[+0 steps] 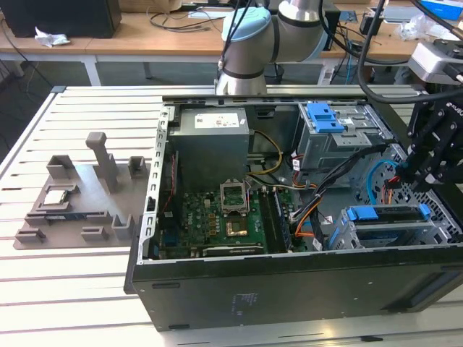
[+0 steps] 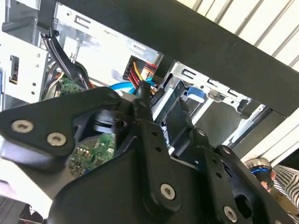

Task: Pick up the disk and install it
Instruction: 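Insert the first disk wire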

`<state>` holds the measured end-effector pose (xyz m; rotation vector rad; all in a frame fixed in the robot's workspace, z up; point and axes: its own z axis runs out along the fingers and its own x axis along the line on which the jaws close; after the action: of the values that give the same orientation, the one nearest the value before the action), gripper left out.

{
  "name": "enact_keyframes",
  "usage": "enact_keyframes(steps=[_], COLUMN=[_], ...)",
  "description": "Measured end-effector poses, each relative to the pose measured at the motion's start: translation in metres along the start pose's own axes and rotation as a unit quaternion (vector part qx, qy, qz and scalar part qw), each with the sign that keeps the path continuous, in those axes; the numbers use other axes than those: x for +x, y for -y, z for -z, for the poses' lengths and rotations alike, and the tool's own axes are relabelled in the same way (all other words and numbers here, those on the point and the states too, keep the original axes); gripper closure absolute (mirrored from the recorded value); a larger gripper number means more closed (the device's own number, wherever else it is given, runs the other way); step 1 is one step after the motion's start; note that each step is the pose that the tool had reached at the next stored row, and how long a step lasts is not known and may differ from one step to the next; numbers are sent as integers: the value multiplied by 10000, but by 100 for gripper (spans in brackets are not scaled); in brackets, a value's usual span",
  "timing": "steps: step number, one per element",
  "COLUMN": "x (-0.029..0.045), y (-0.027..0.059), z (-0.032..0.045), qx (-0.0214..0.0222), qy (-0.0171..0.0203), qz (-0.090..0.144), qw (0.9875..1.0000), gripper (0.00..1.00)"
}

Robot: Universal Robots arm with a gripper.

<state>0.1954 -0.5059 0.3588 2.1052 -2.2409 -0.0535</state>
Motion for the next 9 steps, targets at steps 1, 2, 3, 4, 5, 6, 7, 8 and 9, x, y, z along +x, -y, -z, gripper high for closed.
enact_keyframes(steps=[1, 2, 3, 4, 5, 6, 7, 8, 9], x=[0, 0, 0, 0, 0, 0, 0, 0, 0], y=[0, 0, 0, 0, 0, 1, 1, 0, 1], z=[0, 0, 0, 0, 0, 0, 0, 0, 0], qx=[0, 0, 0, 0, 0, 0, 0, 0, 0], qy=[0, 0, 0, 0, 0, 0, 0, 0, -1], qz=[0, -1, -1, -1, -2, -2, -2, -3, -3], qw=[10000, 10000, 10000, 10000, 10000, 10000, 10000, 10000, 10000], gripper=[66, 72, 78, 84, 84, 84, 84, 84, 84])
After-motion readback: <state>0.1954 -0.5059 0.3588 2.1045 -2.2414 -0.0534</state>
